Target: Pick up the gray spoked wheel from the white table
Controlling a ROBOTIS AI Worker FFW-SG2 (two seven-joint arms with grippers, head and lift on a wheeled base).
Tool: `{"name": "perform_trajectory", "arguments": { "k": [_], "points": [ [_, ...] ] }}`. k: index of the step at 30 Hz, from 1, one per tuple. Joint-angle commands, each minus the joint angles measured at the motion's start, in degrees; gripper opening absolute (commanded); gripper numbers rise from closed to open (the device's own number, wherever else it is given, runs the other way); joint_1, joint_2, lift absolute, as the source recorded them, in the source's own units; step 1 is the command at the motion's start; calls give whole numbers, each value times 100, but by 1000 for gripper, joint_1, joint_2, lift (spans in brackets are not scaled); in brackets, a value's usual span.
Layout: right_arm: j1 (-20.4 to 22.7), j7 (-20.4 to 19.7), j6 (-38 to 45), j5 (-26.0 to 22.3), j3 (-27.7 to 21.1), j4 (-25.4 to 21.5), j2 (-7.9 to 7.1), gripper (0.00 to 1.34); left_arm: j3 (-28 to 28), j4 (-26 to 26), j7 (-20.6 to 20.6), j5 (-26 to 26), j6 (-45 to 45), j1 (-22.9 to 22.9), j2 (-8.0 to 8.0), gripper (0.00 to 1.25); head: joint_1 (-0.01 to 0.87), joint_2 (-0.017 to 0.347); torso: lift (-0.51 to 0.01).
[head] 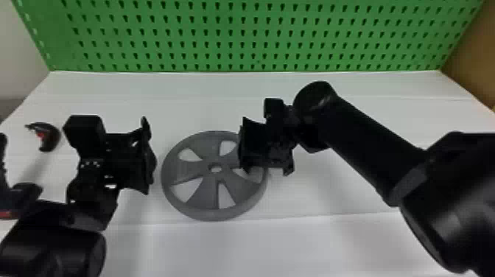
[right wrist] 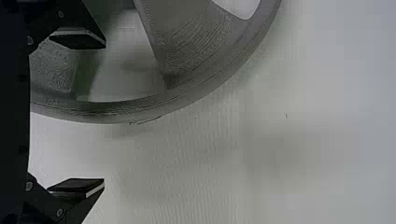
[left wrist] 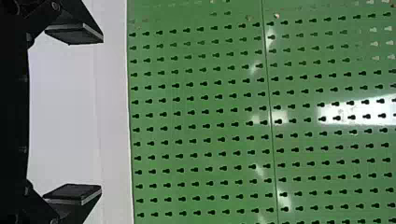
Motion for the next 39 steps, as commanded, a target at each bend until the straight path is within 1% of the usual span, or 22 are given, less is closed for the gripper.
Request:
{"name": "perform_trajectory", "arguments": {
  "k": [1,7,9,10,14,15,20,23,25,28,29,32,36,37,39],
  "points": [
    [1,0,-16,-2,28,0,6,1098,0,0,0,0,0,0,0,1100,765,2,-96],
    [1,0,-34,-19,37,0,6,1095,0,0,0,0,0,0,0,1100,765,2,-96],
    [1,9,-34,-19,37,0,1,1075,0,0,0,0,0,0,0,1100,765,2,-96],
    [1,17,-34,-19,37,0,1,1049,0,0,0,0,0,0,0,1100,765,2,-96],
    [-7,53,-52,42,28,0,-8,856,-9,0,0,-9,0,-9,0,1100,765,2,-96],
    [-7,70,-52,51,28,0,-8,828,-9,0,0,-9,0,-9,0,1100,765,2,-96],
    [-16,123,-8,51,37,18,-8,807,-18,0,0,-18,0,-18,0,1100,765,2,-96],
    [-16,132,36,60,2,36,-8,769,-18,0,0,-18,0,-9,0,1100,765,2,-96],
    [-16,132,80,51,-86,62,-8,719,-18,9,0,-18,0,-9,0,1100,765,2,-96],
    [-25,132,168,60,-148,106,-8,549,-18,9,0,-18,0,-18,0,1100,765,2,-96],
    [-34,132,203,69,-165,115,-8,520,-18,9,0,-18,0,-18,0,1100,765,2,-96],
    [-43,132,274,112,-209,124,-8,497,-26,9,0,-18,0,-18,0,1100,765,2,-96],
    [-60,132,362,156,-271,132,1,307,-35,17,0,-18,0,-27,0,1100,765,2,-96],
    [-60,132,362,174,-271,132,6,281,-35,17,0,-18,0,-27,0,1100,765,2,-96],
    [-69,132,397,174,-306,141,6,276,-44,26,0,-18,0,-35,0,1100,765,2,-96]
  ]
}}
